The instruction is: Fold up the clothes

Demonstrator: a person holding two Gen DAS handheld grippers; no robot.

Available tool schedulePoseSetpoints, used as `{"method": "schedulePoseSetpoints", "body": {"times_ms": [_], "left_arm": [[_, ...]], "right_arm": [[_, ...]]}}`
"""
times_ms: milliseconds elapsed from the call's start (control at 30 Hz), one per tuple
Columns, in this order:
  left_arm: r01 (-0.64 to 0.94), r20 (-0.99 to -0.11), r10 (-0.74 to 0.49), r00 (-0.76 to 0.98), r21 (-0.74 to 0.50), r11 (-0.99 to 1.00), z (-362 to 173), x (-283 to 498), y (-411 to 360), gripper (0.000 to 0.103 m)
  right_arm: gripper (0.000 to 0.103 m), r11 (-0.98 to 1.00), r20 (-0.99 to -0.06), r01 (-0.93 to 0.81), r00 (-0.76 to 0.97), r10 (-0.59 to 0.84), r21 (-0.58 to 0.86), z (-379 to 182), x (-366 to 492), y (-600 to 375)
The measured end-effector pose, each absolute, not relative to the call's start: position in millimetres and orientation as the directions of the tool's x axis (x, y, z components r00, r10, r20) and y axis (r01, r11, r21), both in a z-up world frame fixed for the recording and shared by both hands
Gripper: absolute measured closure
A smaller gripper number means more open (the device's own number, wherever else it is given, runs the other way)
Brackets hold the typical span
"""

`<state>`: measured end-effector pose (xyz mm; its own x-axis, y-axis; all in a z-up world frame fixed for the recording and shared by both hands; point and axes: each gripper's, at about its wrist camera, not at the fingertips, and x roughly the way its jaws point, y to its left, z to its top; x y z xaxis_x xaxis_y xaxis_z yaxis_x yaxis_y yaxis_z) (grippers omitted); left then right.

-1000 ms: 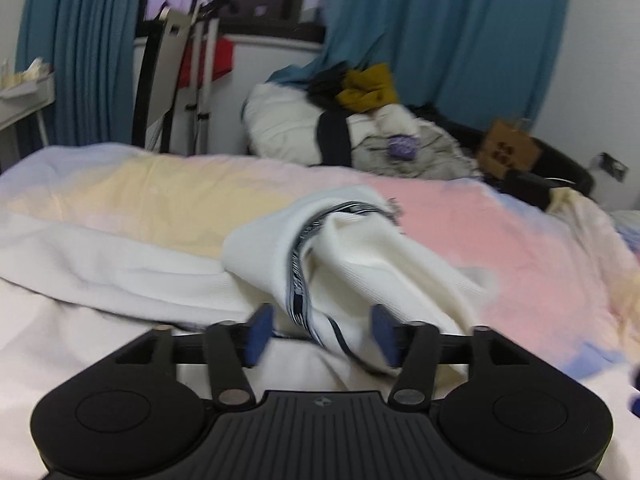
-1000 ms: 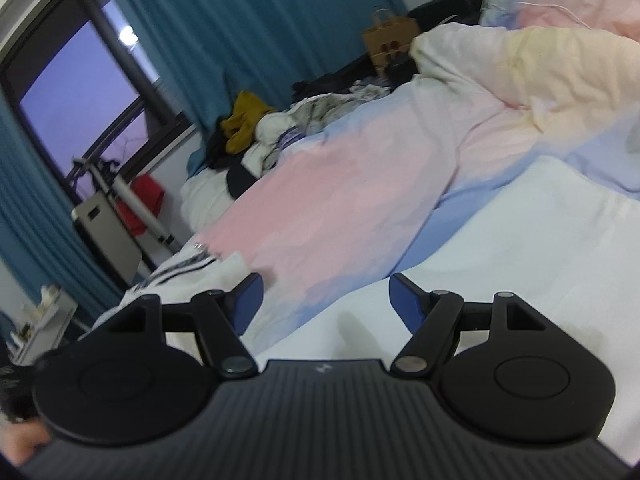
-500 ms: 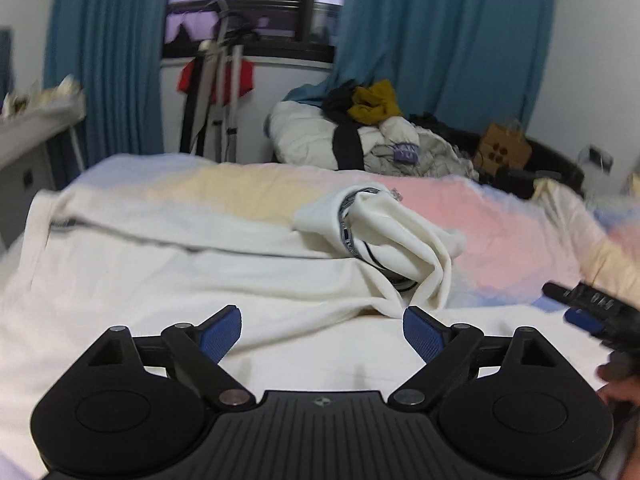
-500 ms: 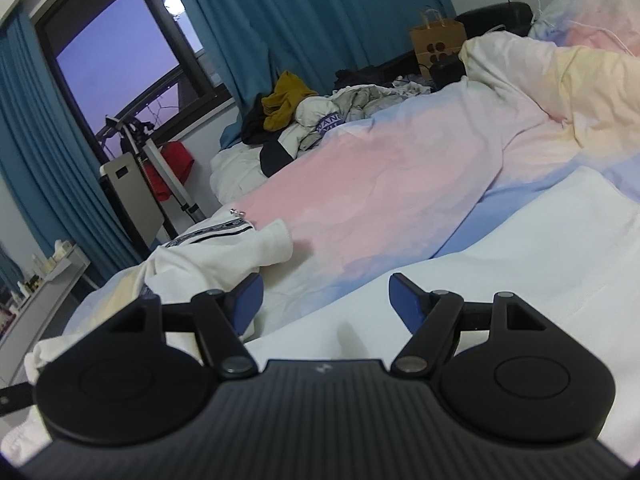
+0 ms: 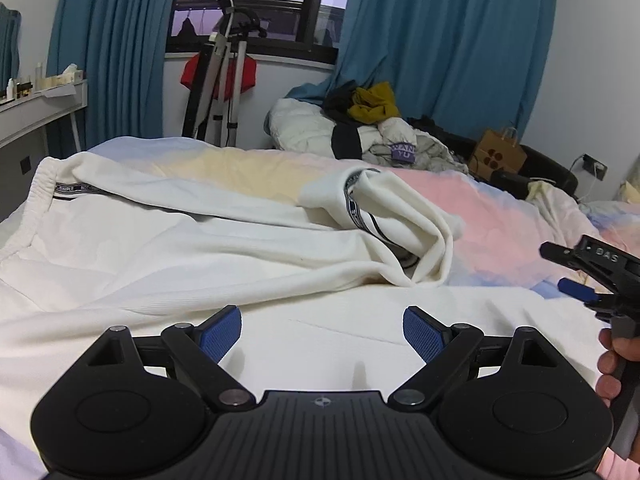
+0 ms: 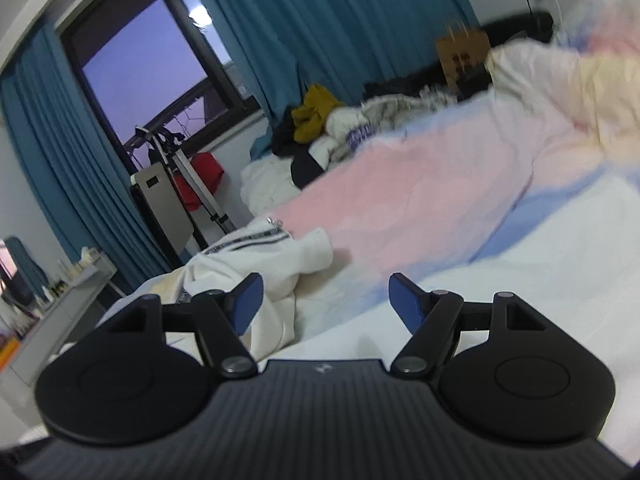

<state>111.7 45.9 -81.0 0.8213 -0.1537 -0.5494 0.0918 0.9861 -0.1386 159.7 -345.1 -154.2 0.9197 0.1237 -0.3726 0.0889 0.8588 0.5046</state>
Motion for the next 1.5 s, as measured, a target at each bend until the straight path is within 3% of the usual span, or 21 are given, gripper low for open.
{"method": "schedulePoseSetpoints", "body": {"times_ms": [200, 400, 467, 600, 667, 733, 800, 1300, 1400, 1467, 1500], "left_arm": [[0.118, -0.541, -0.165, 0.825, -0.121, 0.986, -84, 111, 45, 0.013], [0.099, -0.556, -0.161, 0.815, -0.14, 0.985, -87, 111, 51, 0.013], [0.084, -0.561, -0.152, 0.814, -0.146, 0.986, -88, 110, 53, 0.013], [0.05, -0.567, -0.123, 0.814, -0.143, 0.988, -90, 109, 57, 0.013], [0.039, -0.57, -0.115, 0.814, -0.144, 0.989, -92, 108, 58, 0.013], [0.038, -0.566, -0.12, 0.816, -0.153, 0.987, -95, 107, 58, 0.013], [0.035, -0.566, -0.121, 0.816, -0.161, 0.986, -98, 108, 56, 0.013], [0.035, -0.593, -0.114, 0.797, -0.144, 0.989, -136, 125, 43, 0.013], [0.031, -0.586, -0.11, 0.803, -0.142, 0.989, -139, 129, 40, 0.013], [0.033, -0.587, -0.113, 0.801, -0.145, 0.989, -142, 133, 37, 0.013], [0.04, -0.587, -0.121, 0.801, -0.15, 0.988, -144, 134, 35, 0.013]], "right_arm": [[0.03, 0.881, -0.442, 0.126, 0.891, 0.101, 0.455, -168, 172, -335], [0.03, 0.875, -0.39, 0.101, 0.915, 0.106, 0.474, -164, 177, -334], [0.03, 0.837, -0.359, 0.089, 0.924, 0.132, 0.539, -166, 182, -343], [0.03, 0.63, -0.291, 0.066, 0.921, 0.26, 0.774, -189, 207, -378], [0.03, 0.406, -0.217, 0.058, 0.908, 0.359, 0.912, -213, 223, -399], [0.031, 0.218, -0.154, 0.07, 0.906, 0.395, 0.973, -235, 235, -414], [0.031, 0.141, -0.158, 0.112, 0.913, 0.377, 0.984, -250, 244, -420], [0.031, 0.347, -0.22, 0.035, 0.833, 0.508, 0.937, -250, 365, -344], [0.042, 0.403, -0.249, 0.037, 0.837, 0.487, 0.914, -252, 372, -342], [0.054, 0.406, -0.255, 0.045, 0.838, 0.483, 0.913, -258, 373, -341], [0.066, 0.41, -0.261, 0.049, 0.838, 0.48, 0.911, -259, 374, -340]]}}
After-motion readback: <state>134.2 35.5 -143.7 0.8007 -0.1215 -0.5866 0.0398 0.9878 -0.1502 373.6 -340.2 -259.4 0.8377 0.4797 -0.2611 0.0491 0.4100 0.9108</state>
